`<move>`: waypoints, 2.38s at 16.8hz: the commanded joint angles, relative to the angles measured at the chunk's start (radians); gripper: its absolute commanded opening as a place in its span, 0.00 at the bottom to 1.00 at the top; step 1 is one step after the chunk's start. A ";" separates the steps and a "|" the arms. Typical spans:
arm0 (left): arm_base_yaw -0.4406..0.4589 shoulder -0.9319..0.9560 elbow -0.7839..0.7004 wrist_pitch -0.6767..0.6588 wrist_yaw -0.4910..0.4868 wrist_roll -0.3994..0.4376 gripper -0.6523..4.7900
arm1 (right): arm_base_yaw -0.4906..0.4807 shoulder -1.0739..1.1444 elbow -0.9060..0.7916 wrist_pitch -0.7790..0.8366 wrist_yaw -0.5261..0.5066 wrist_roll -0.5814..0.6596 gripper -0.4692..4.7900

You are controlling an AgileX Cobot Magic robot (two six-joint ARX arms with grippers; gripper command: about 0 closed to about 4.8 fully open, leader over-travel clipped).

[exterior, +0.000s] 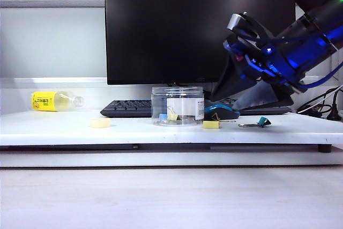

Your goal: Pick up the clips with the largest number of clips of the same color on the table and place them in a round transparent plastic box.

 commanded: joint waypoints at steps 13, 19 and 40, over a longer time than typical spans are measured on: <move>-0.001 -0.089 -0.100 -0.170 -0.122 -0.033 0.42 | 0.238 0.122 0.180 -0.106 0.636 0.137 0.67; -0.001 -0.097 -0.108 -0.169 -0.119 -0.032 0.42 | 0.238 0.122 0.180 -0.092 0.638 0.324 0.67; -0.001 -0.148 -0.109 -0.201 -0.070 -0.028 0.42 | 0.360 0.243 0.259 -0.144 0.951 0.419 0.67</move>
